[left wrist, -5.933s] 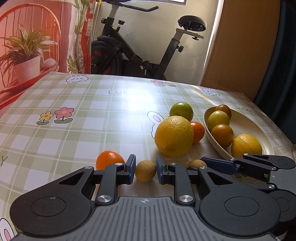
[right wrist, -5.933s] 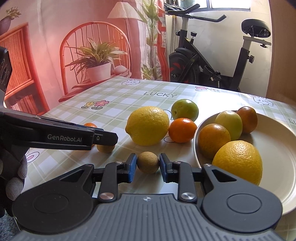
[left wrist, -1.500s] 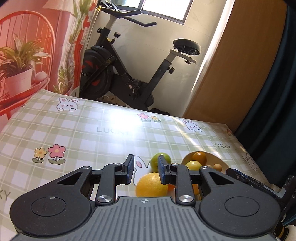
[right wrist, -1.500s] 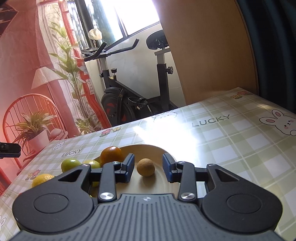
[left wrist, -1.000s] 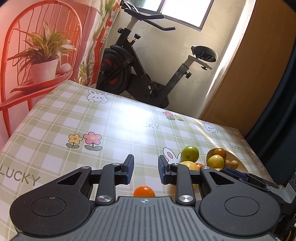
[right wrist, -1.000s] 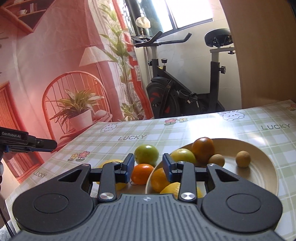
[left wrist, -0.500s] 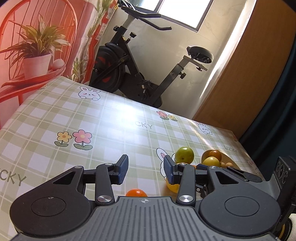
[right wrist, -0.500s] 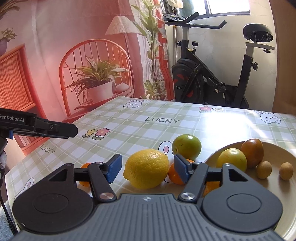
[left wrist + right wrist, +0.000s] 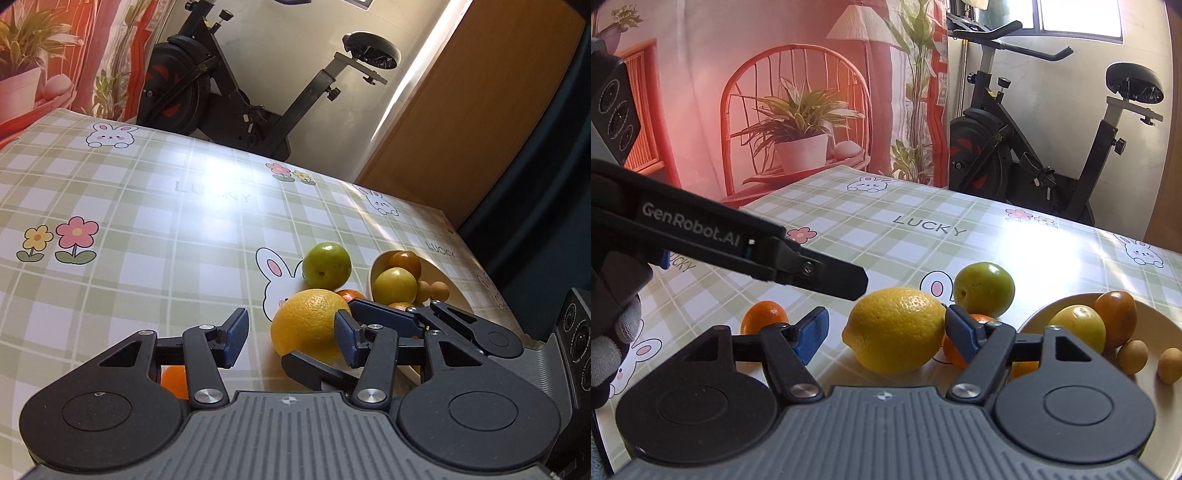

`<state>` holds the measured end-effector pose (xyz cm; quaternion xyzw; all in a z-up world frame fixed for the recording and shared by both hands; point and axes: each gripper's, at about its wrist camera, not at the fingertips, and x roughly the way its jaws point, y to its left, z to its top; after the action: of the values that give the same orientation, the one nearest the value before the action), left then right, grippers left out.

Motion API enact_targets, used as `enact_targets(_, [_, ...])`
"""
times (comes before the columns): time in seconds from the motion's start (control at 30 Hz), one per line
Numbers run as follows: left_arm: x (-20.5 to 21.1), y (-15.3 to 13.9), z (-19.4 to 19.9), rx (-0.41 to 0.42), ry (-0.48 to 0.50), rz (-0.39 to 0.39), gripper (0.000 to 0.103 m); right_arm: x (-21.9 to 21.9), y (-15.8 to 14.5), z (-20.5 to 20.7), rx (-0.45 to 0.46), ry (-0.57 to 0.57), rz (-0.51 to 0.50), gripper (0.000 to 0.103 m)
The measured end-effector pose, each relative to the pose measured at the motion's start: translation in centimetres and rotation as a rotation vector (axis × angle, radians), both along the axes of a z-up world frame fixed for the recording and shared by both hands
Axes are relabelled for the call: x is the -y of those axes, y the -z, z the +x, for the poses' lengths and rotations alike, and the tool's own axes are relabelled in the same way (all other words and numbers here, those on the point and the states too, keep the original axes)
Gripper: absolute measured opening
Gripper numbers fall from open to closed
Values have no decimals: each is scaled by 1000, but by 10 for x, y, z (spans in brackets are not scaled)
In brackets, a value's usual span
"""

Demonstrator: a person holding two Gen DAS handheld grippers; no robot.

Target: Organize fruits

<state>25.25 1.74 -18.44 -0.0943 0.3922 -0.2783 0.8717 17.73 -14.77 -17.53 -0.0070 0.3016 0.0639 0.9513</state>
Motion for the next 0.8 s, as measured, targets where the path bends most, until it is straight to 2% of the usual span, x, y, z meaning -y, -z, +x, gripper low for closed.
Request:
enact_targets(0.23, [5, 7, 10, -46, -1, -41, 56, -1, 0, -6, 7, -9, 2, 73])
enact_targets(0.47, [4, 8, 16, -41, -27, -62, 58, -1, 2, -4, 4, -6, -12, 72])
enact_targets(0.63, [-4, 6, 19, -34, -68, -72, 58, -4, 7, 4, -26, -2, -30, 69])
enact_targets(0.8, [-5, 7, 21, -38, -56, -80, 58, -3, 13, 10, -40, 12, -17, 64])
